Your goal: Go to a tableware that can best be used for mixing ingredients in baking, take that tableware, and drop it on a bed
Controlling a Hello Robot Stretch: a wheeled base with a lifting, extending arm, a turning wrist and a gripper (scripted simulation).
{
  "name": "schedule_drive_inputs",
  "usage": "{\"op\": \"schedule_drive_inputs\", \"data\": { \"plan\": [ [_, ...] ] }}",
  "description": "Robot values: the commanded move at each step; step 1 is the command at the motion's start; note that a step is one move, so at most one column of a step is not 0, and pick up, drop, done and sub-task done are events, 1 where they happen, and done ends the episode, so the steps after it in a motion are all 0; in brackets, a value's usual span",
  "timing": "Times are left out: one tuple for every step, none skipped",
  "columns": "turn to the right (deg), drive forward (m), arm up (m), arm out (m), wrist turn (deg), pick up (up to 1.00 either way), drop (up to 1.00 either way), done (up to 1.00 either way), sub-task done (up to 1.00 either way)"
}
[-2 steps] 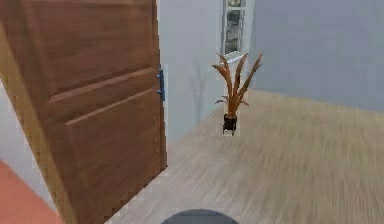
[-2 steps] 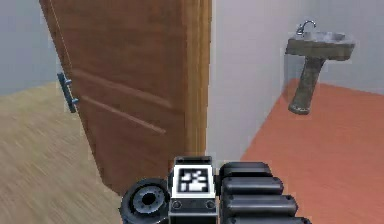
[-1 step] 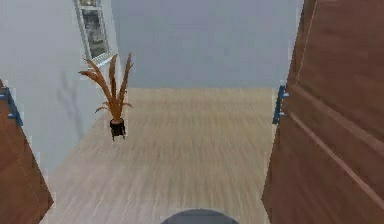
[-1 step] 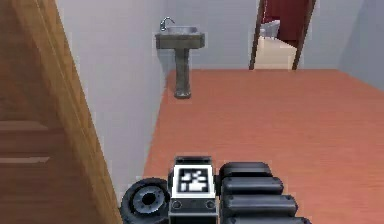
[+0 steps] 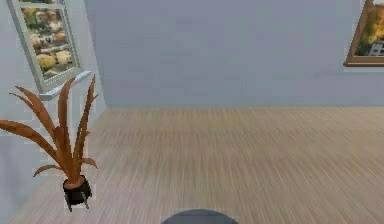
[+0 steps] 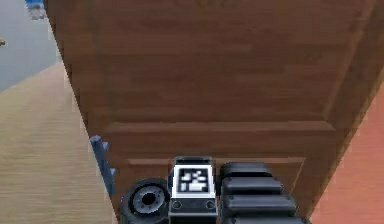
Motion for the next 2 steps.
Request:
{"op": "schedule_drive_inputs", "data": {
  "plan": [
    [-3.0, 0.00, 0.00, 0.00, 0.0, 0.00, 0.00, 0.00, 0.00],
    [0.0, 0.50, 0.00, 0.00, 0.0, 0.00, 0.00, 0.00, 0.00]
  ]
}}
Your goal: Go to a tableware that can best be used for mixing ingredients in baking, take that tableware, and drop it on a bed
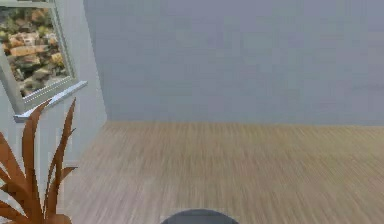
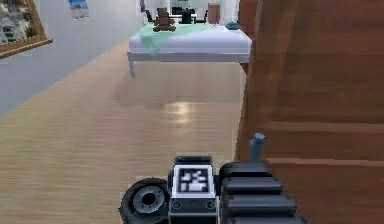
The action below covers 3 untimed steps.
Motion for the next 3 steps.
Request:
{"op": "schedule_drive_inputs", "data": {
  "plan": [
    [45.0, 0.00, 0.00, 0.00, 0.0, 0.00, 0.00, 0.00, 0.00],
    [27.0, 0.00, 0.00, 0.00, 0.0, 0.00, 0.00, 0.00, 0.00],
    [0.0, 1.00, 0.00, 0.00, 0.0, 0.00, 0.00, 0.00, 0.00]
  ]
}}
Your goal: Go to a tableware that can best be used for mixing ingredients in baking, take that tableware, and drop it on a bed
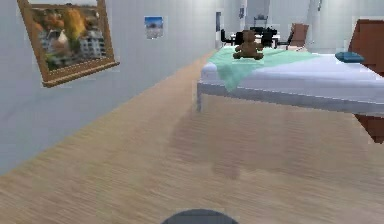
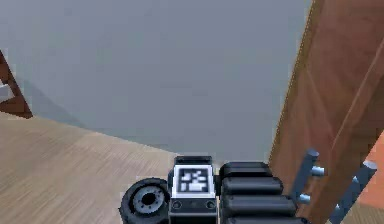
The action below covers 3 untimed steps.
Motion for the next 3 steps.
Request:
{"op": "schedule_drive_inputs", "data": {
  "plan": [
    [30.0, 0.00, 0.00, 0.00, 0.0, 0.00, 0.00, 0.00, 0.00],
    [0.0, 0.05, 0.00, 0.00, 0.0, 0.00, 0.00, 0.00, 0.00],
    [-3.0, 0.00, 0.00, 0.00, 0.0, 0.00, 0.00, 0.00, 0.00]
  ]
}}
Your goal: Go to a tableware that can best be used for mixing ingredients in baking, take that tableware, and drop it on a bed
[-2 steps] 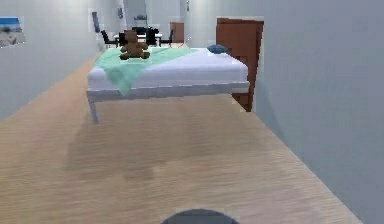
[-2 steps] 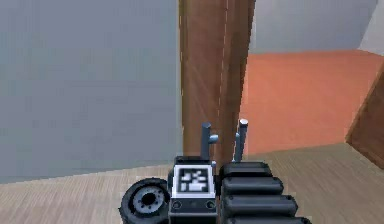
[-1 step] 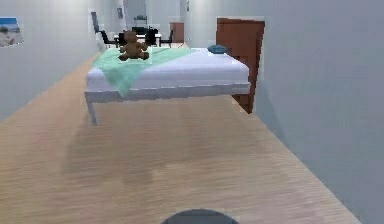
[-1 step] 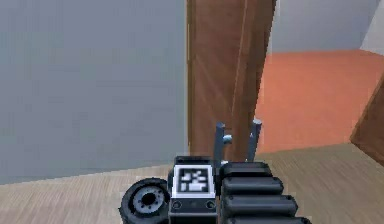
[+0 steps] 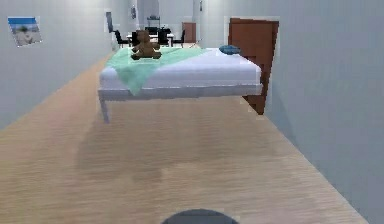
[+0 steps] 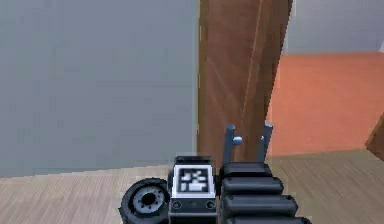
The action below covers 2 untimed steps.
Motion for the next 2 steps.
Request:
{"op": "schedule_drive_inputs", "data": {
  "plan": [
    [0.0, 1.00, 0.00, 0.00, 0.0, 0.00, 0.00, 0.00, 0.00],
    [0.0, 1.00, 0.00, 0.00, 0.0, 0.00, 0.00, 0.00, 0.00]
  ]
}}
